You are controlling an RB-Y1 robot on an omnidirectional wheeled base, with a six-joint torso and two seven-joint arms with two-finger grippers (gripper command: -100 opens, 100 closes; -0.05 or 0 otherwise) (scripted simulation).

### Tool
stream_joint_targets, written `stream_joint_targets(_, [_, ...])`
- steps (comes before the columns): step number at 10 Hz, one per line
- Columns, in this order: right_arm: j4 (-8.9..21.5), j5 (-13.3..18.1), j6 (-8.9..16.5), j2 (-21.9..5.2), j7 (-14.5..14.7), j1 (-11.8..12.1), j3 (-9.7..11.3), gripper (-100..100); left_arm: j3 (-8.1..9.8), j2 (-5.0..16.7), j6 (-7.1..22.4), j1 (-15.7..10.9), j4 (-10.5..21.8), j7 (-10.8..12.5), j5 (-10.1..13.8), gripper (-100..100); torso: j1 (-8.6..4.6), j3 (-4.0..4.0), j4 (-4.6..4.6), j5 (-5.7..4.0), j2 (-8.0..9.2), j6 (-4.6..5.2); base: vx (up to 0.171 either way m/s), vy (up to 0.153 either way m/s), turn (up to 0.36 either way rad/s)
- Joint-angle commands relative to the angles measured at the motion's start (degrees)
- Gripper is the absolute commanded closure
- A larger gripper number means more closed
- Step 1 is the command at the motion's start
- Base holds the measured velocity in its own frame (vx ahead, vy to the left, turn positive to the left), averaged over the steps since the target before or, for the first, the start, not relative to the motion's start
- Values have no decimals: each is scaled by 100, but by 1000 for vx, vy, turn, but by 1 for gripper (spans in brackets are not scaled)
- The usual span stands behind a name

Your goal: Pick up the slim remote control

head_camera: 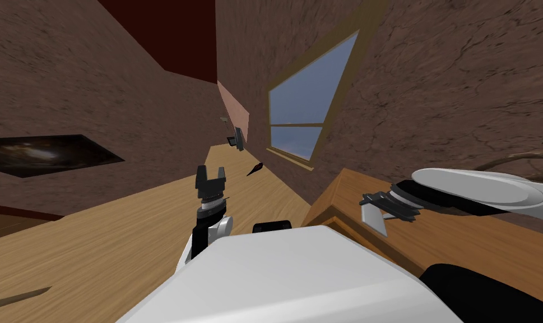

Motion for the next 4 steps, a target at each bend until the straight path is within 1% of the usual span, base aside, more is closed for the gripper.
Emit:
stream_joint_targets(1, [35, -57, -185, -70, -3, 1, -184, 100, 0, 0, 0, 0, 0, 0, 0, 0, 0, 0, 0, 0, 0, 0, 3, 1, -69])
stream_joint_targets(2, [37, -85, -272, -117, -24, 1, -277, 100, 0, 0, 0, 0, 0, 0, 0, 0, 2, -1, -1, 1, 0, 0, 4, 1, -63])
stream_joint_targets(3, [46, -75, -182, -110, -17, -8, -189, 100, 0, 0, 0, 0, 0, 0, 0, 0, 3, -1, -1, 1, 0, 0, 2, 1, -12])
stream_joint_targets(4, [46, -77, -201, -114, -20, -8, -201, 0, 0, 0, 0, 0, 0, 0, 0, 0, 2, -1, -2, -1, 0, -1, 0, 0, 0])
